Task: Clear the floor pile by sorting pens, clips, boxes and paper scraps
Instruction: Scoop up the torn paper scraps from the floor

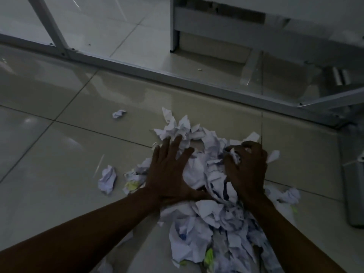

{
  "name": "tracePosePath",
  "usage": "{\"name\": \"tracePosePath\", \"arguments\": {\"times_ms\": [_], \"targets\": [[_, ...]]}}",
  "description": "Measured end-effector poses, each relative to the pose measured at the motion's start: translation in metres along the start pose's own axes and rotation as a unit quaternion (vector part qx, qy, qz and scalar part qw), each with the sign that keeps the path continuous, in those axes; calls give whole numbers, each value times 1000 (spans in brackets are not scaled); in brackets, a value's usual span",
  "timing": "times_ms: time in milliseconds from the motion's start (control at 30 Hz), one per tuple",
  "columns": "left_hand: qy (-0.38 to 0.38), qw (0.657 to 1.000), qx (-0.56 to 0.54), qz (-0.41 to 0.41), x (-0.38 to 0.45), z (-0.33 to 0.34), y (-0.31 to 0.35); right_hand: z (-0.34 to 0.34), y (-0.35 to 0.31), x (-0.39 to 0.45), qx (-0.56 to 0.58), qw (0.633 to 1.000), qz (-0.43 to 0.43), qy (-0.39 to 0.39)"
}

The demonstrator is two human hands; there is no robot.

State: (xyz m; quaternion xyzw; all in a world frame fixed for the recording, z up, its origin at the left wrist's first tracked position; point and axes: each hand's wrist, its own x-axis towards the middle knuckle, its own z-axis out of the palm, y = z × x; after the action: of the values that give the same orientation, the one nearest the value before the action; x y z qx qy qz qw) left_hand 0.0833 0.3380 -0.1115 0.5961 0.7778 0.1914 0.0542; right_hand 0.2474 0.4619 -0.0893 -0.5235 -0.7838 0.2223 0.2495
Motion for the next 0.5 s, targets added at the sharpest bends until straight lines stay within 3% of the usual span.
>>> {"name": "tracePosePath", "arguments": {"times_ms": [67,233,400,500], "targets": [[-9,1000,3,-4,-1,1,0,-2,5,-10,-56,998,-1,-20],[65,997,-15,28,-2,-3,10,0,8,-21,25,997,25,-62],[124,989,-81,21,-5,12,22,1,-14,-42,150,987,63,15],[158,969,-189,-30,-6,23,38,5,-24,-46,172,980,83,51]]}}
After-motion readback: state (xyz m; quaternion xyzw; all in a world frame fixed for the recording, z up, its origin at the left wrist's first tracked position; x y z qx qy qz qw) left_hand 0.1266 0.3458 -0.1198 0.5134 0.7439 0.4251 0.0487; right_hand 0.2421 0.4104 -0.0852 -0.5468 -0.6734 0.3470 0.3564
